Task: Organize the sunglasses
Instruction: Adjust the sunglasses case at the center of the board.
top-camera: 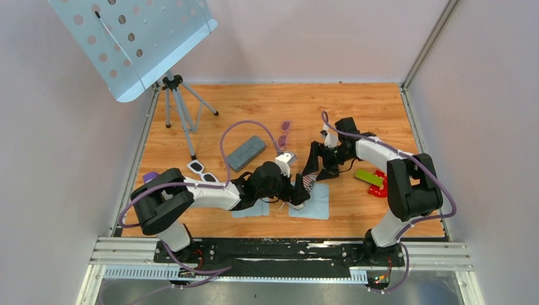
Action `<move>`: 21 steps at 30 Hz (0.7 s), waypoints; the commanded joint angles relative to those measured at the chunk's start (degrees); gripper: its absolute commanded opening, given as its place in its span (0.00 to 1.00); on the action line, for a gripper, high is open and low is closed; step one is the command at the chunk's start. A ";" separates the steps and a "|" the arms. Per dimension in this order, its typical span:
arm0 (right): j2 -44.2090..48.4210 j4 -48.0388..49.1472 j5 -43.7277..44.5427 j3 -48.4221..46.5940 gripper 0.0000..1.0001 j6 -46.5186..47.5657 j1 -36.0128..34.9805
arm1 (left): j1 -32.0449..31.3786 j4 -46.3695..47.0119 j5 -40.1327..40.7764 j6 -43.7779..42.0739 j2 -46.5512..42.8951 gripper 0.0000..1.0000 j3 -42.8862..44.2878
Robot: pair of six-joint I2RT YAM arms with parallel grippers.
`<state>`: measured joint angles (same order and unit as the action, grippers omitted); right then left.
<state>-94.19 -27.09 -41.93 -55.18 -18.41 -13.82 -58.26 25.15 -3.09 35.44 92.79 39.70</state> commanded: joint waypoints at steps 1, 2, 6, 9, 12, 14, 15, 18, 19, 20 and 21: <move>-1.46 -2.24 1.29 -2.76 0.80 2.45 -3.48 | -0.04 6.75 -4.27 1.76 -1.88 0.84 -2.34; -1.56 -2.40 1.48 -3.13 0.81 2.75 -4.08 | -0.05 7.01 -4.72 2.00 -1.46 0.84 -2.27; -2.34 -3.02 2.32 -4.19 0.83 3.92 -6.30 | -0.08 9.53 -6.58 3.24 1.06 0.84 -2.50; -2.83 -3.41 2.85 -5.11 0.84 4.75 -7.86 | -0.18 13.04 -7.78 4.76 2.11 0.84 -3.46; -3.37 -4.23 3.61 -6.52 0.84 6.14 -8.85 | -0.38 14.63 -7.45 4.87 -0.12 0.83 -5.08; -3.74 -4.97 4.70 -7.74 0.84 7.41 -9.23 | -0.57 13.06 -6.20 4.12 -2.76 0.83 -5.96; -3.84 -5.36 5.13 -8.32 0.84 8.05 -9.40 | -0.71 11.69 -5.51 3.73 -4.08 0.83 -6.22; -3.85 -6.70 8.00 -10.45 0.84 10.29 -10.09 | -1.15 4.71 -3.02 2.16 -8.27 0.83 -6.05; -3.67 -7.30 9.05 -10.92 0.85 11.05 -10.28 | -1.18 1.57 -1.97 1.54 -9.75 0.83 -5.70; -3.37 -8.00 10.40 -11.40 0.85 11.93 -10.58 | -1.23 -1.87 -0.87 0.81 -11.24 0.83 -5.36; -3.04 -8.90 12.50 -11.80 0.87 12.95 -10.91 | -1.31 -5.31 0.64 0.21 -13.00 0.84 -5.19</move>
<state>-97.65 -31.55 -35.81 -64.53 -10.09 -22.94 -58.94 30.59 -7.53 38.74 85.65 33.74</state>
